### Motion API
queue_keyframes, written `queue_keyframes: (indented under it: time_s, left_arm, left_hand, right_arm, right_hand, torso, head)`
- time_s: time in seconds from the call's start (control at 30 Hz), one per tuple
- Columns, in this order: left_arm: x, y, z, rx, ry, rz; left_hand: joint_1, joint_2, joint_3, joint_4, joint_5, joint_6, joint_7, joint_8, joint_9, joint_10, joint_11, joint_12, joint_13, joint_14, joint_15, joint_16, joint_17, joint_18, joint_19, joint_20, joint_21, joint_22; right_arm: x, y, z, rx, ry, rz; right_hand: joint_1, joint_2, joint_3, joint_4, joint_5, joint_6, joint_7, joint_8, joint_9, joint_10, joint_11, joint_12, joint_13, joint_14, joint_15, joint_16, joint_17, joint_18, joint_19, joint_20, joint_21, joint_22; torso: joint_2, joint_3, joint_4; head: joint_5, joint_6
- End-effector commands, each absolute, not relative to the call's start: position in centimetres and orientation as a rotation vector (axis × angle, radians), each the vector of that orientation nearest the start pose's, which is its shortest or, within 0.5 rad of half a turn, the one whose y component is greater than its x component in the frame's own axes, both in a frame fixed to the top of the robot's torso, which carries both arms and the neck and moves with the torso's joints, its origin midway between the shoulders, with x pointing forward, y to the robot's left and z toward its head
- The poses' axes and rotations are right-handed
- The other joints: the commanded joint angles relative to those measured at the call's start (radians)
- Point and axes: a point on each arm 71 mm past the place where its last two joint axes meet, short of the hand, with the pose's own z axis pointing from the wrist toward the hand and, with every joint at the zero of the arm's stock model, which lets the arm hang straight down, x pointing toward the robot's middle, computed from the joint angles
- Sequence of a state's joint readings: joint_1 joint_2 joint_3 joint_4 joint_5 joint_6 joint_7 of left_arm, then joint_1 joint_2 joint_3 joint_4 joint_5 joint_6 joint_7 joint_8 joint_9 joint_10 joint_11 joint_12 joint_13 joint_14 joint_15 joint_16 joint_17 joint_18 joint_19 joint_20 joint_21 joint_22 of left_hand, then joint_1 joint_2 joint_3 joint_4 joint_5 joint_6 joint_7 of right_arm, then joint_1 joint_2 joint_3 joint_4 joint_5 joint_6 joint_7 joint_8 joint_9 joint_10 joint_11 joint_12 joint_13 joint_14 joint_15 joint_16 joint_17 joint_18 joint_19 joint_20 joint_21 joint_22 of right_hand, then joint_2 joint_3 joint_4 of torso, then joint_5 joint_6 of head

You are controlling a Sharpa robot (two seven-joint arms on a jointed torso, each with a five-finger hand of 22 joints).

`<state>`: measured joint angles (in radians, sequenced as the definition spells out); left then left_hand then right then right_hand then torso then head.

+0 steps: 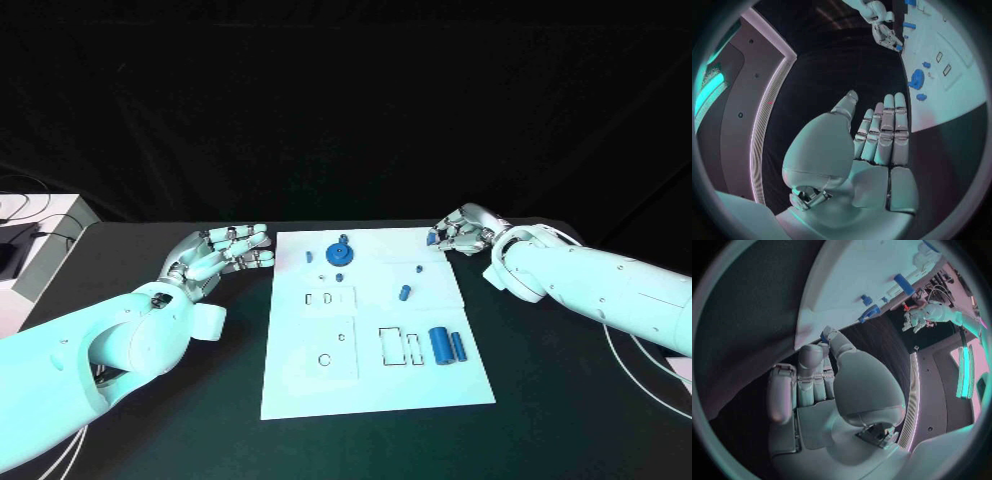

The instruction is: Assemble the parts on the task board

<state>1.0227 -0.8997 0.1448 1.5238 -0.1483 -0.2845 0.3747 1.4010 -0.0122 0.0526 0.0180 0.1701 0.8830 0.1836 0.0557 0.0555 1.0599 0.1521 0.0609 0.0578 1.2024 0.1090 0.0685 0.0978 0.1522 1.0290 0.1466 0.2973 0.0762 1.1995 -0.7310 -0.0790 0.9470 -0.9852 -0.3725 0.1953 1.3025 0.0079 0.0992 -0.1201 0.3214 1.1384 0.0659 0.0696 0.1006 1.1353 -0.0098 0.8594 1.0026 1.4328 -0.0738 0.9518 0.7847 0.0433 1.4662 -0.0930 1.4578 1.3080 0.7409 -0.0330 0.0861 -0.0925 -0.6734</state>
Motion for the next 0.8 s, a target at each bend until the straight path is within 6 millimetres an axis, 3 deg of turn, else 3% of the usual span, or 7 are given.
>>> queue_keyframes:
  time_s: [0.03,0.2,0.43,0.7,0.8]
  left_arm:
    - [48.0,23.8,-19.3,-1.078,1.387,-1.534]
    - [48.0,23.9,-19.3,-1.079,1.388,-1.531]
    - [47.9,23.9,-19.3,-1.080,1.389,-1.531]
    - [47.9,23.9,-19.2,-1.080,1.392,-1.533]
    - [47.9,23.9,-19.2,-1.079,1.392,-1.534]
  left_hand:
    - [0.001,0.002,0.003,-0.005,-0.006,-0.002,0.005,0.001,0.001,0.001,0.000,-0.002,0.001,-0.002,-0.002,-0.001,0.001,-0.019,-0.005,-0.003,0.003,0.000]
    - [0.001,0.002,0.003,-0.005,-0.006,-0.002,0.005,0.001,0.001,0.001,0.000,-0.002,0.001,-0.002,-0.002,-0.001,0.001,-0.019,-0.005,-0.003,0.003,0.000]
    - [0.001,0.001,0.004,-0.006,-0.006,-0.003,0.004,0.001,0.001,0.000,0.000,-0.002,0.001,-0.002,-0.002,-0.001,0.001,-0.020,-0.006,-0.002,0.004,0.000]
    - [0.002,0.001,0.004,-0.007,-0.006,-0.004,0.003,0.001,0.001,0.000,0.000,-0.002,0.001,-0.002,-0.002,-0.001,0.001,-0.019,-0.006,-0.003,0.004,0.000]
    - [0.002,0.001,0.004,-0.007,-0.006,-0.004,0.003,0.001,0.001,0.000,0.000,-0.002,0.001,-0.002,-0.002,-0.001,0.001,-0.019,-0.006,-0.003,0.004,0.000]
  right_arm:
    - [56.0,-33.1,-21.2,0.352,1.559,0.590]
    - [55.3,-31.8,-20.9,0.343,1.574,0.621]
    - [53.8,-27.8,-20.0,0.301,1.613,0.677]
    - [52.1,-23.1,-19.7,0.239,1.653,0.716]
    - [51.6,-21.6,-19.7,0.216,1.661,0.723]
  right_hand:
    - [0.004,0.011,-0.005,0.000,0.002,0.029,0.026,0.006,-0.001,0.007,0.001,-0.003,0.001,0.001,-0.005,-0.003,0.001,-0.017,0.095,-0.004,0.004,0.231]
    - [0.003,0.013,-0.007,-0.002,-0.005,0.025,0.028,0.003,0.002,0.009,0.002,-0.014,0.013,0.001,-0.005,-0.003,0.001,-0.017,0.095,-0.004,0.004,0.231]
    - [0.003,0.012,-0.009,0.000,-0.011,0.019,0.030,0.003,0.001,0.006,0.003,-0.020,0.016,0.001,-0.004,-0.006,-0.001,-0.015,0.094,-0.002,0.000,0.230]
    - [0.005,0.012,-0.008,-0.001,-0.015,0.017,0.030,0.002,0.000,0.005,0.004,-0.022,0.017,0.001,-0.004,-0.007,-0.001,-0.015,0.094,-0.001,-0.002,0.229]
    - [0.006,0.012,-0.006,-0.003,-0.012,0.018,0.030,0.003,0.000,0.005,0.004,-0.023,0.018,0.001,-0.004,-0.008,-0.002,-0.015,0.094,-0.001,-0.003,0.229]
  torso:
    - [-0.001,-0.0009,0.0003]
    - [-0.002,-0.0013,-0.0031]
    - [-0.004,-0.0022,-0.0052]
    - [-0.009,-0.0075,-0.0050]
    - [-0.011,-0.0092,-0.0022]
  head:
    - [0.000,0.000]
    - [0.004,-0.001]
    - [0.007,-0.004]
    - [0.018,-0.013]
    - [0.021,-0.017]
